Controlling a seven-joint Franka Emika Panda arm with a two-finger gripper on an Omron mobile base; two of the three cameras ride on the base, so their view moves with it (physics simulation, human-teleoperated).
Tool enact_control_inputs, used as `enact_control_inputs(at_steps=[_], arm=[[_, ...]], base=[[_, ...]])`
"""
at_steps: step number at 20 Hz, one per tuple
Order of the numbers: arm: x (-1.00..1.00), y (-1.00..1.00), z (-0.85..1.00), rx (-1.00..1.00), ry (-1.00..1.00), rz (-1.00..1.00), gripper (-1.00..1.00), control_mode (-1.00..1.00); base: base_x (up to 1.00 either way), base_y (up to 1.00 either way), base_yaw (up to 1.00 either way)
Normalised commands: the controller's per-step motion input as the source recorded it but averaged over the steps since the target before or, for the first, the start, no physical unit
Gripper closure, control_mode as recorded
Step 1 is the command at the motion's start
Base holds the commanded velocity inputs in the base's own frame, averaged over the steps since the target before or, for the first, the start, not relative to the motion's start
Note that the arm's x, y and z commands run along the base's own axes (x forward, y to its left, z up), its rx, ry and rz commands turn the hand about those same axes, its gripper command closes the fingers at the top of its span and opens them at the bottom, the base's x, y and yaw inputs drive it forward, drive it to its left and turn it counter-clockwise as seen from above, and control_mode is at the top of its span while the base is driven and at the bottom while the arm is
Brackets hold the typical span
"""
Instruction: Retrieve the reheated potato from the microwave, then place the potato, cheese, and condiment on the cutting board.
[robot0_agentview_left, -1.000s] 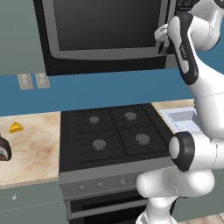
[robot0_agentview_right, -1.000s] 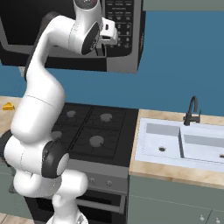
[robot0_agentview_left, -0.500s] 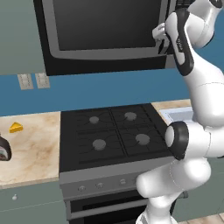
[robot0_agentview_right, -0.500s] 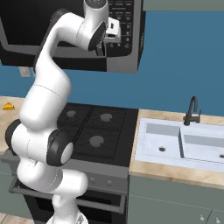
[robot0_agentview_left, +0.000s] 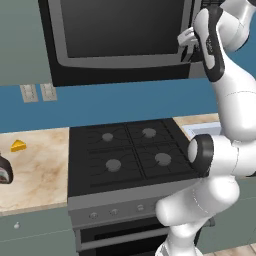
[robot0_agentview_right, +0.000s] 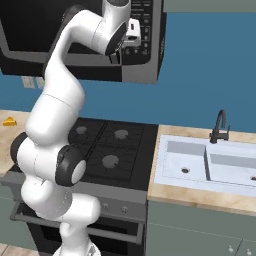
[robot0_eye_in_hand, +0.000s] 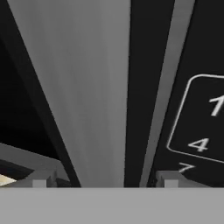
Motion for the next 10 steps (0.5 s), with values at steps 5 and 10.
enact_control_inputs(at_steps=[5,10], arm=[[0.20,0.36,-0.34,-0.16,-0.13,0.01,1.00,-1.00],[0.31,0.51,-0.32,-0.12,-0.08,-0.04,1.00,-1.00]], base=[[0.00,0.00,0.00],[0.00,0.00,0.00]])
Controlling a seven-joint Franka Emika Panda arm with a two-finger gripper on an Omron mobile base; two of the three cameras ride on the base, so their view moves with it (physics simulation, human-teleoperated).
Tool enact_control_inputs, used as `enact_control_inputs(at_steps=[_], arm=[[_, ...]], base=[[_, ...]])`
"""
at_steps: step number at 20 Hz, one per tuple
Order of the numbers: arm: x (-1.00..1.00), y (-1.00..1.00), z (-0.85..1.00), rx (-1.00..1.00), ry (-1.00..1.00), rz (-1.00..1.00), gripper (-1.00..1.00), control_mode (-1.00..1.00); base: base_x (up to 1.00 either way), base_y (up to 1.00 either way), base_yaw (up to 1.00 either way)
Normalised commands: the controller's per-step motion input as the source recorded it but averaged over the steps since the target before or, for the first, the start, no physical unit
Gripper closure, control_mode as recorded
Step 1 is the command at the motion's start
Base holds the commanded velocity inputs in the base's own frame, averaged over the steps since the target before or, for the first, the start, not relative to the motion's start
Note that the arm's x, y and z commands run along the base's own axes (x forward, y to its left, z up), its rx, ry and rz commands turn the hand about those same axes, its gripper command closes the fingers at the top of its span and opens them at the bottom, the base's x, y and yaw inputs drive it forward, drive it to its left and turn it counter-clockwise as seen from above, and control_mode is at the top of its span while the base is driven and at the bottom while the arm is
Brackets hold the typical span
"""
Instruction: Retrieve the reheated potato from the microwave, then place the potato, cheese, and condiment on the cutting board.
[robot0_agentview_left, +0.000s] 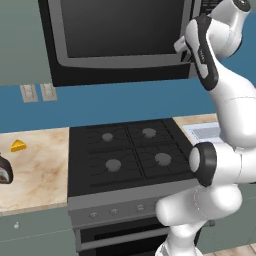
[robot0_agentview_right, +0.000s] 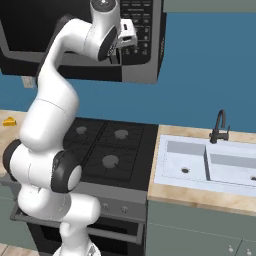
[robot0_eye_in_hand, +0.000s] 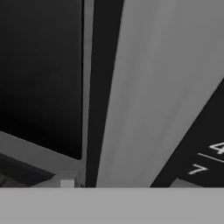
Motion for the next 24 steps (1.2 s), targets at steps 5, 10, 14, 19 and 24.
enact_control_inputs(at_steps=[5,10,14,19,24], arm=[[0.34,0.46,-0.25,-0.02,-0.10,-0.11,1.00,-1.00],[0.17,0.44,-0.09,0.00,-0.09,-0.07,1.00,-1.00],[-0.08,0.49,-0.02,0.03,-0.03,-0.01,1.00,-1.00],[-0.26,0.46,0.00,0.08,-0.02,0.00,1.00,-1.00],[-0.39,0.37,0.03,0.12,0.00,0.00,1.00,-1.00]], base=[[0.00,0.00,0.00],[0.00,0.00,0.00],[0.00,0.00,0.00],[0.00,0.00,0.00],[0.00,0.00,0.00]])
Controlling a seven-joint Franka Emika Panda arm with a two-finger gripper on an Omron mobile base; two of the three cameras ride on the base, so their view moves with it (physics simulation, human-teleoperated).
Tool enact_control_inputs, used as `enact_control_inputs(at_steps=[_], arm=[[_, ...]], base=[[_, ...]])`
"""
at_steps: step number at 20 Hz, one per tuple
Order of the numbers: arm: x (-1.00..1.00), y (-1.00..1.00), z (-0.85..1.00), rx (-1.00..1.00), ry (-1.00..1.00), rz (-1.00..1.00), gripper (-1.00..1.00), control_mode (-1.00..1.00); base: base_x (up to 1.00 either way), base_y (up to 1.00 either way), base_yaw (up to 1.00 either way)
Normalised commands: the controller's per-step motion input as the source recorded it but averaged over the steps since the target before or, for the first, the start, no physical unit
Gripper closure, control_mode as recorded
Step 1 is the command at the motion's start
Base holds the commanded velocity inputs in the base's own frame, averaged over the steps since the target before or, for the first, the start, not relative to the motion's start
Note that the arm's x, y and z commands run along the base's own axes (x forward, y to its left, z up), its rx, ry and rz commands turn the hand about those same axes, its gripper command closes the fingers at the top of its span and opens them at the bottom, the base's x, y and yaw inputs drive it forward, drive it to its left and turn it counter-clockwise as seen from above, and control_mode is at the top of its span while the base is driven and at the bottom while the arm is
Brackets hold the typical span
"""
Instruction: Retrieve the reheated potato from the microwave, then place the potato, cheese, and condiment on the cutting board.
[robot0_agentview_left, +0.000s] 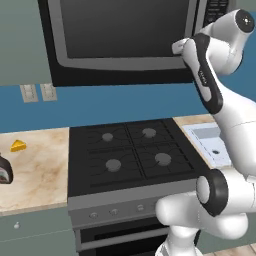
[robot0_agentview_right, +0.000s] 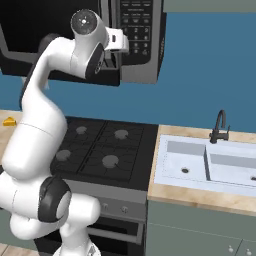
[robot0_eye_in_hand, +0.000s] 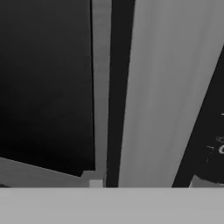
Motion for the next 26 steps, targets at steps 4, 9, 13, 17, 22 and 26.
enact_control_inputs(at_steps=[4,9,13,17,22,26], arm=[[-0.57,0.35,0.03,0.08,0.00,0.00,1.00,-1.00],[-0.70,0.39,0.00,0.01,0.00,0.00,1.00,-1.00],[-0.69,0.43,0.00,0.00,0.00,0.00,1.00,-1.00],[-0.70,0.39,0.00,0.00,0.00,0.00,1.00,-1.00],[-0.66,0.37,0.00,0.01,0.01,0.00,1.00,-1.00],[-0.64,0.38,0.00,0.05,0.03,0.00,1.00,-1.00]], base=[[0.00,0.00,0.00],[0.00,0.00,0.00],[0.00,0.00,0.00],[0.00,0.00,0.00],[0.00,0.00,0.00],[0.00,0.00,0.00]])
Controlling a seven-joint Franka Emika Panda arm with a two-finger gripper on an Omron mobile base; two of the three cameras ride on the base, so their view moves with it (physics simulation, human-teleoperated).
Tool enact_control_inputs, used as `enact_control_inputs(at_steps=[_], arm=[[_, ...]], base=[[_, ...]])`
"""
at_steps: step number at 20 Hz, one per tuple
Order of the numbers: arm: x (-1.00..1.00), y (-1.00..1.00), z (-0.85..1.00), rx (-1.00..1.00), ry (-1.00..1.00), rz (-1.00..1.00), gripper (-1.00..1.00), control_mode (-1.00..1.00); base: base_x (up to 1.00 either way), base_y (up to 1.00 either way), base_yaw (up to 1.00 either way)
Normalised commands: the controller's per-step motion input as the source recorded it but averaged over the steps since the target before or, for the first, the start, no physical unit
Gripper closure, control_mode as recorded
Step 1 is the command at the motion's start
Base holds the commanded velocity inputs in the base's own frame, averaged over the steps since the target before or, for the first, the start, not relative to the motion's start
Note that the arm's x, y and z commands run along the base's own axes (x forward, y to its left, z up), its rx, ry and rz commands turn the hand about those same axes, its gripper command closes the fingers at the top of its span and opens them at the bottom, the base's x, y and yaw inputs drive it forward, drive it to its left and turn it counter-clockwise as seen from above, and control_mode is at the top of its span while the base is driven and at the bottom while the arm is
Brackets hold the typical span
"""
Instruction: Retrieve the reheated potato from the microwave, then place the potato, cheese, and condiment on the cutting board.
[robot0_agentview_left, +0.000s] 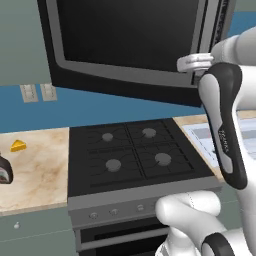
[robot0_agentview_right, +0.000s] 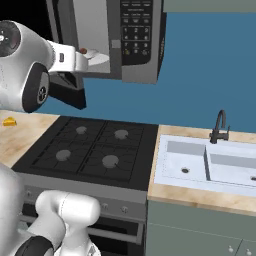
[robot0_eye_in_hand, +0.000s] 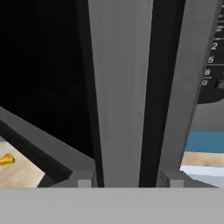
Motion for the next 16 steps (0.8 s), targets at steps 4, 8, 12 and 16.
enact_control_inputs(at_steps=[4,8,12,16], arm=[[-0.65,0.39,0.00,0.08,0.00,0.00,1.00,-1.00],[-0.56,0.44,0.00,0.08,0.00,0.00,1.00,-1.00],[-0.55,0.41,-0.02,0.09,0.00,0.00,1.00,-1.00],[-0.40,0.38,-0.11,0.10,0.00,0.00,1.00,-1.00]], base=[[0.00,0.00,0.00],[0.00,0.00,0.00],[0.00,0.00,0.00],[0.00,0.00,0.00]])
